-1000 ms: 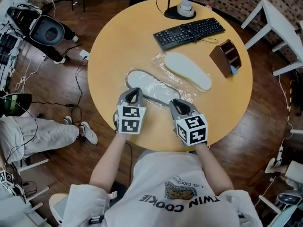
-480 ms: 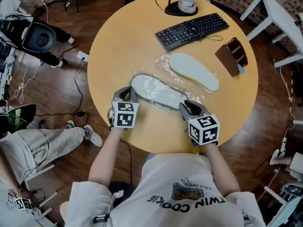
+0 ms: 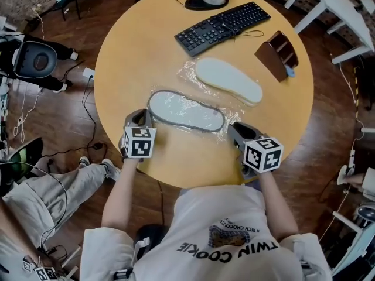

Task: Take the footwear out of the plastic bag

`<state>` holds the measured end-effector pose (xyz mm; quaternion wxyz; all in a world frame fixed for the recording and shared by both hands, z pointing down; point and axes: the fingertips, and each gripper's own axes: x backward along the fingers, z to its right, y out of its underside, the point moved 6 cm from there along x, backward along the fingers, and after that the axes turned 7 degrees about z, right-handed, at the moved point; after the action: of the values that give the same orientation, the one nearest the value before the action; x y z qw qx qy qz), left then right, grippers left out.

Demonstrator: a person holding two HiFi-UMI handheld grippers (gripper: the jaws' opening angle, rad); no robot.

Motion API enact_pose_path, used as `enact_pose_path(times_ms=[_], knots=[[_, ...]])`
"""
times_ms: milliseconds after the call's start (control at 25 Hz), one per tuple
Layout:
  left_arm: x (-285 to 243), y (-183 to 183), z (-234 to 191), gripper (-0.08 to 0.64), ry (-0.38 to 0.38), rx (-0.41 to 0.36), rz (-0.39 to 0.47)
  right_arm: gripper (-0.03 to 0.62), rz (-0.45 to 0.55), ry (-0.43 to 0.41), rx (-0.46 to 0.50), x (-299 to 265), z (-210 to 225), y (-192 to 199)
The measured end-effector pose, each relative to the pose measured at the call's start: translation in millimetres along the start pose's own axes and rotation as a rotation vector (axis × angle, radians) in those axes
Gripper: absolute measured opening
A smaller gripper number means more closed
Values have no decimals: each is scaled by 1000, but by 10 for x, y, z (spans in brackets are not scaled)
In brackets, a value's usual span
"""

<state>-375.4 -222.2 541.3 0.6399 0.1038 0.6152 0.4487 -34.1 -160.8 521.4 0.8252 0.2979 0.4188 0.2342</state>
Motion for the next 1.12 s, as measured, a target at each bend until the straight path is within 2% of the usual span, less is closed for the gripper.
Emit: enact_pose_path(times_ms=[360,520,920,1120], knots=[[-96,25,61,6,4,-39,-30,78,-76,-39,-67,-27,184,117],[-115,43,53,6,7,-45,-33,78,-110,-84,-152,-130,224,173],[-149,64,52,6,13,-54,-31,81,-101,-169,-268,-273,223,134],[-150,65,30,6,14,-66,-32,100,-104,-194,-268,-268,210,74]])
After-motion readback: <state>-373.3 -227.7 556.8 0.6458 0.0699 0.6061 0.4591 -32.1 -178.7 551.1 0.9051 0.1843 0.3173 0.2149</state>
